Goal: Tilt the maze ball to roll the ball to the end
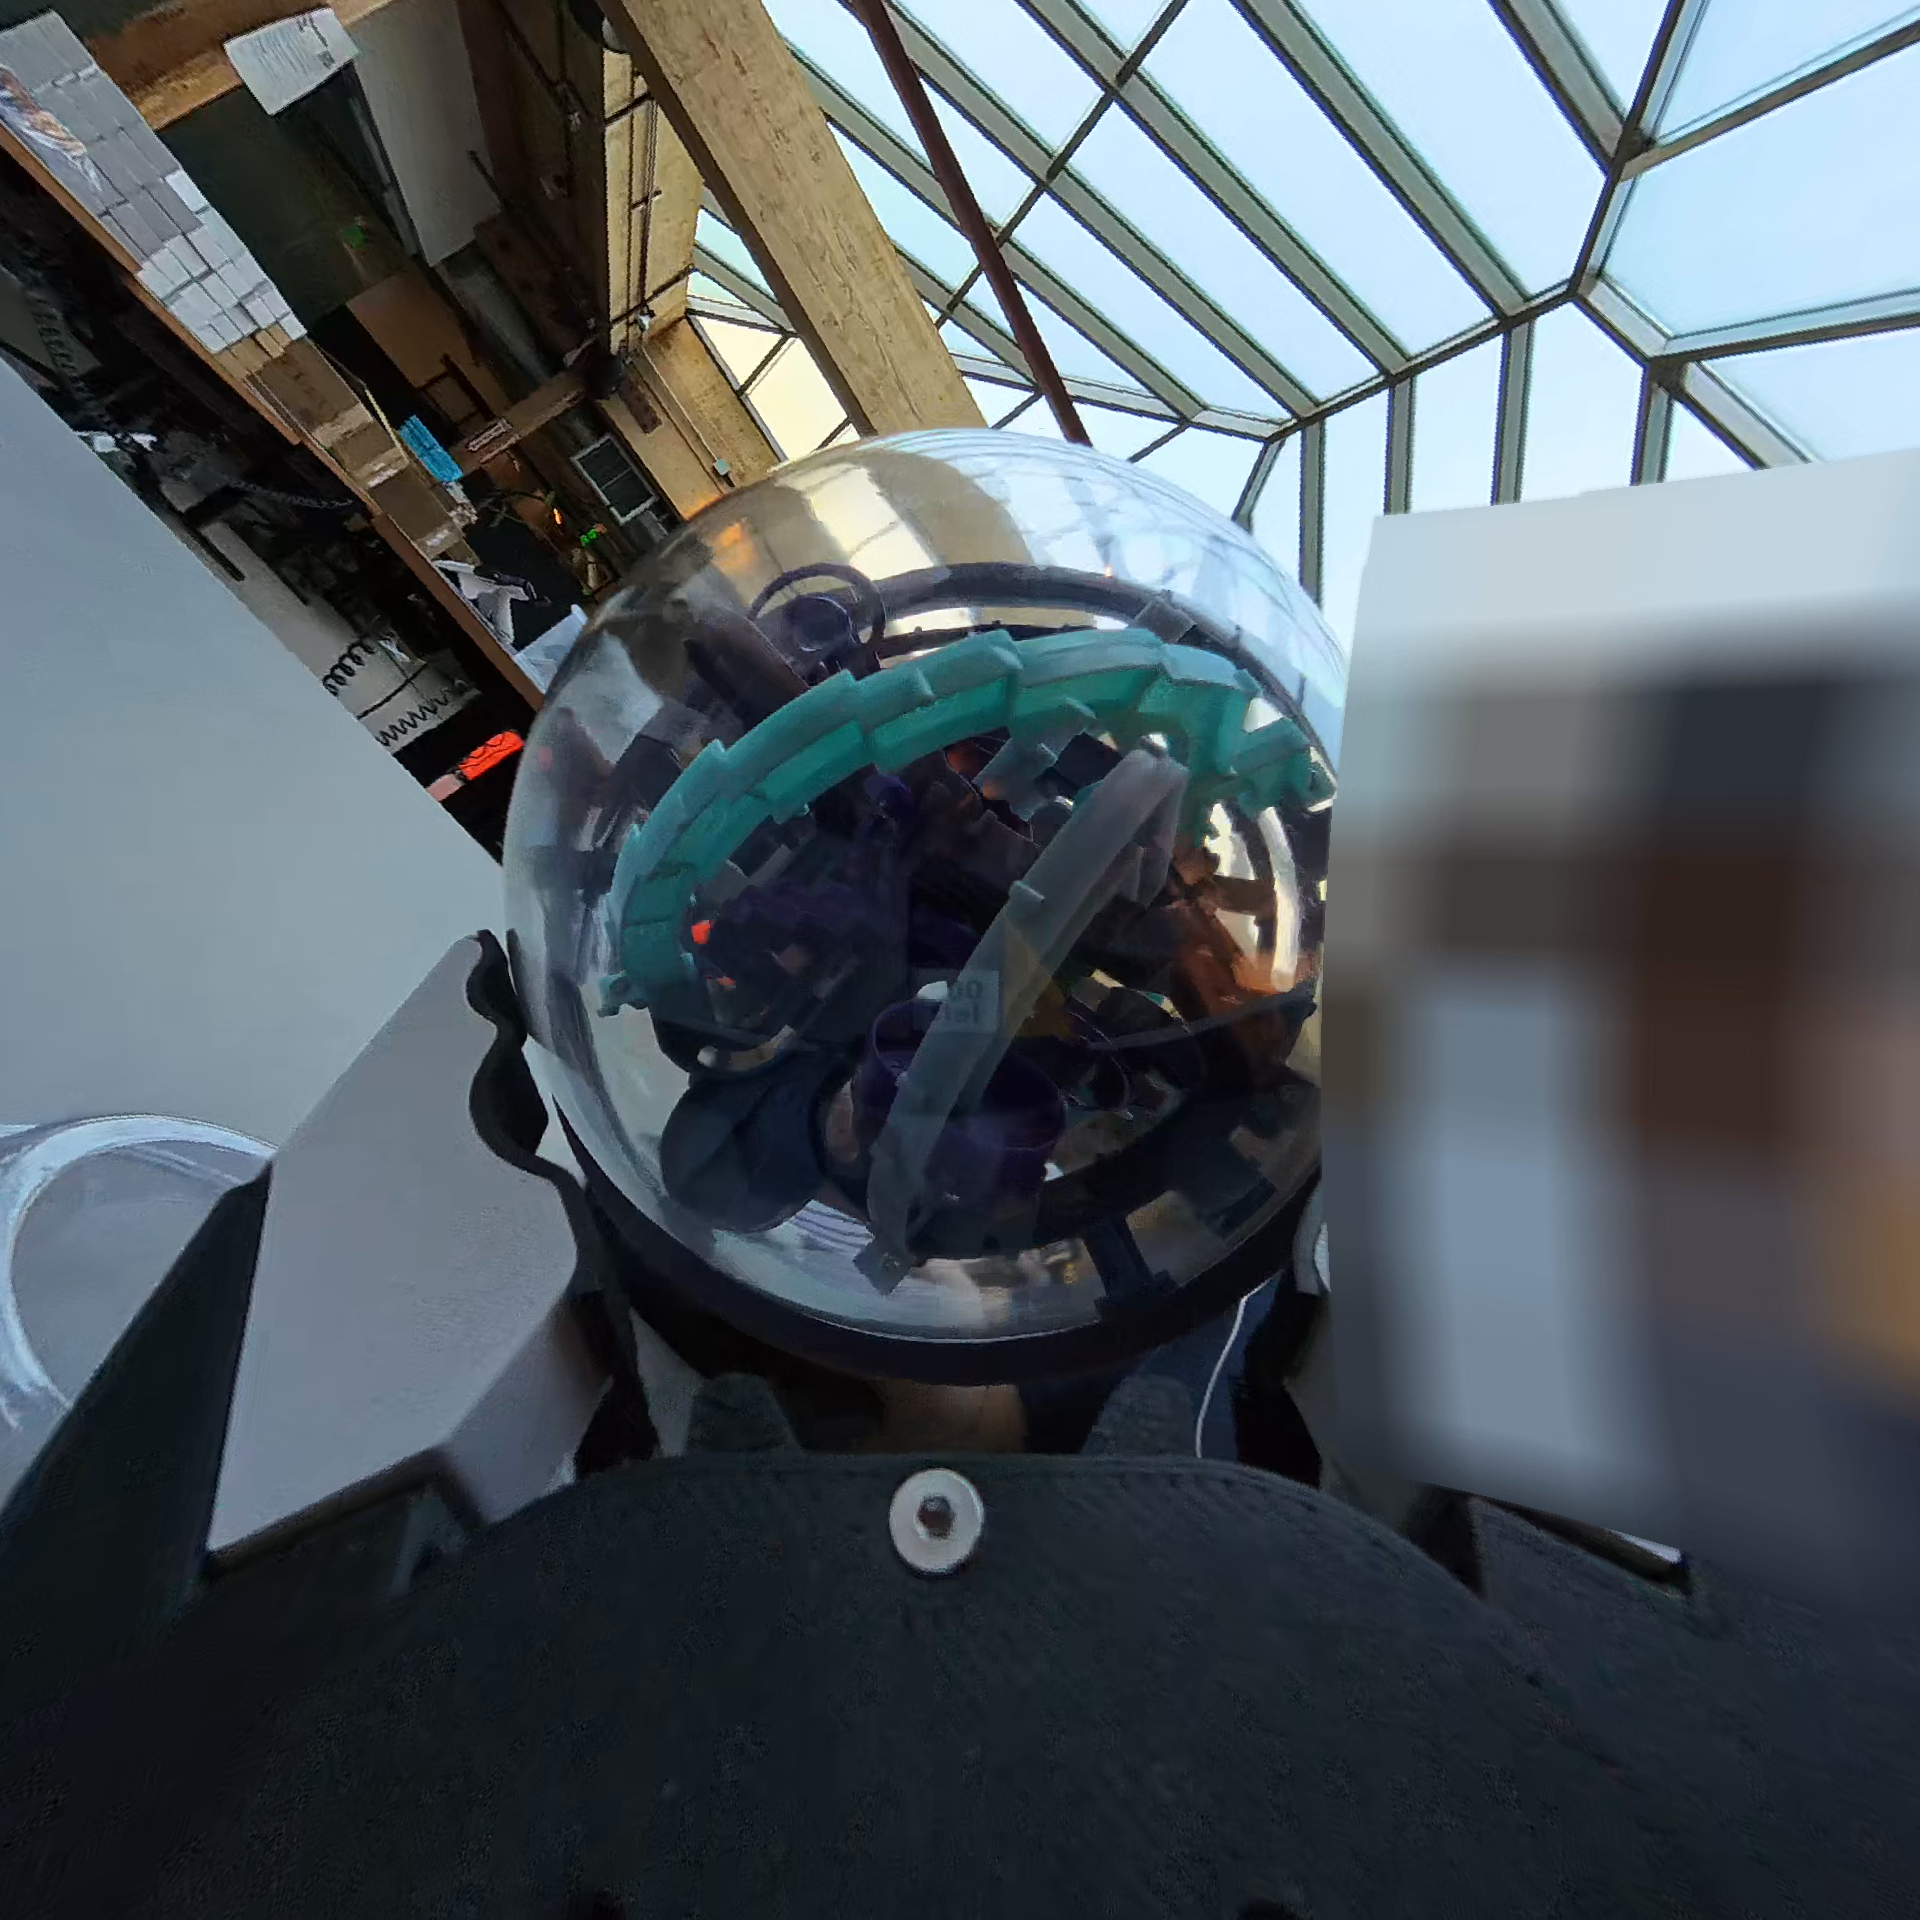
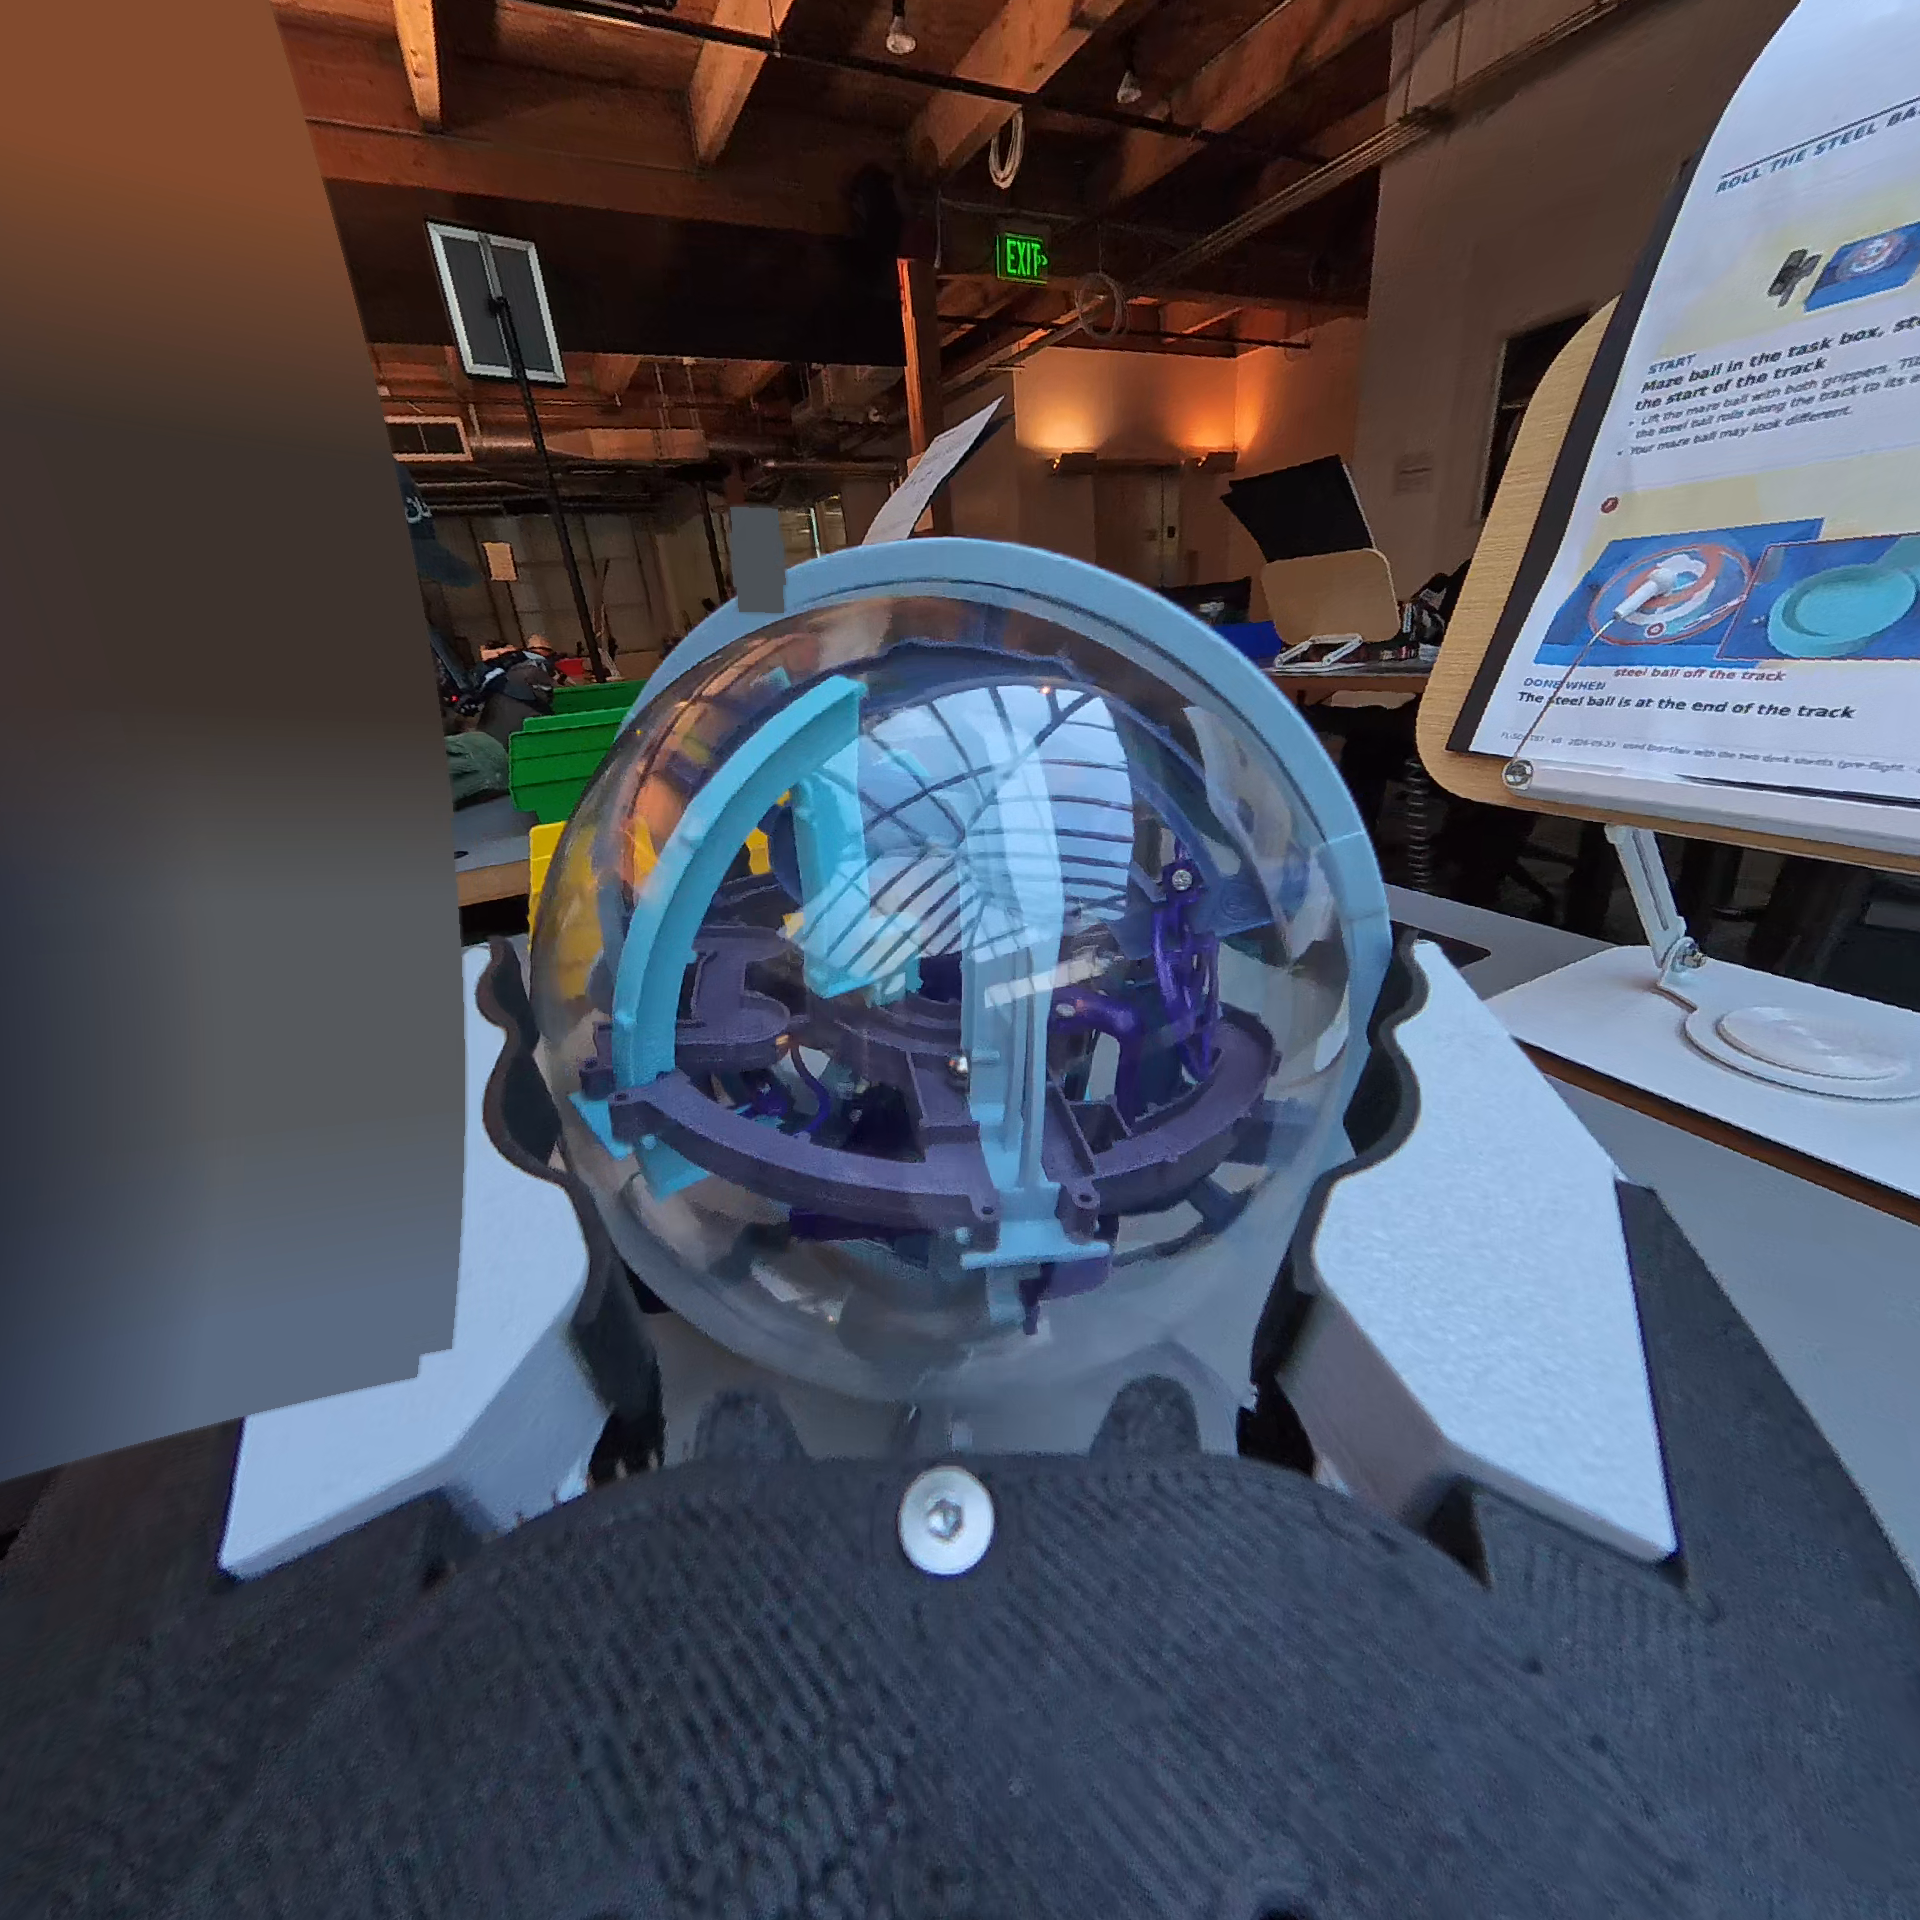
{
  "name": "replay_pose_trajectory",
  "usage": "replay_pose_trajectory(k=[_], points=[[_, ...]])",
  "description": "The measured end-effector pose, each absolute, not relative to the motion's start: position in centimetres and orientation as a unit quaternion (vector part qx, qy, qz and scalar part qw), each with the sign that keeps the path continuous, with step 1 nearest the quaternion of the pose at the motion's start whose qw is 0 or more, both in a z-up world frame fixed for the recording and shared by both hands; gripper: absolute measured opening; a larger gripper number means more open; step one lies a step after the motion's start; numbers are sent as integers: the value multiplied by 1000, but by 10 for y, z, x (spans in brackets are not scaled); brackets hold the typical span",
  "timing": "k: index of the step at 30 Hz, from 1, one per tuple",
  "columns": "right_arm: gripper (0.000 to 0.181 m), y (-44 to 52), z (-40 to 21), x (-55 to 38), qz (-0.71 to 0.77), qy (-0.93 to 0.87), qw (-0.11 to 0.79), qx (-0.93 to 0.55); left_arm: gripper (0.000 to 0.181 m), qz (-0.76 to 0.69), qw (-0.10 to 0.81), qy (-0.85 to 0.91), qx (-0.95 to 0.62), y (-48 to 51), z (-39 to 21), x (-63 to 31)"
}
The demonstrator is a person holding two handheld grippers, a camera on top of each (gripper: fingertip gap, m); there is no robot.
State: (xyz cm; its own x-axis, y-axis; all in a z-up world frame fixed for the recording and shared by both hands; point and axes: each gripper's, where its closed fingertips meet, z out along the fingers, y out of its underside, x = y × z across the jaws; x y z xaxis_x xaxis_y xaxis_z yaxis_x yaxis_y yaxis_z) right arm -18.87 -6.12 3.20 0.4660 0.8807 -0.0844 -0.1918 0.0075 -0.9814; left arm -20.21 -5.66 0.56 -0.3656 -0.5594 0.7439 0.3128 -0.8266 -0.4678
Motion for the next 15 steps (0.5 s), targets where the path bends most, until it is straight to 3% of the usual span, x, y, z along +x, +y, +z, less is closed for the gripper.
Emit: replay_pose_trajectory(k=[15], points=[[156,-60,34,-186,436,-289,635,-568,154,-829,246,111,-490,-61,1,-197]])
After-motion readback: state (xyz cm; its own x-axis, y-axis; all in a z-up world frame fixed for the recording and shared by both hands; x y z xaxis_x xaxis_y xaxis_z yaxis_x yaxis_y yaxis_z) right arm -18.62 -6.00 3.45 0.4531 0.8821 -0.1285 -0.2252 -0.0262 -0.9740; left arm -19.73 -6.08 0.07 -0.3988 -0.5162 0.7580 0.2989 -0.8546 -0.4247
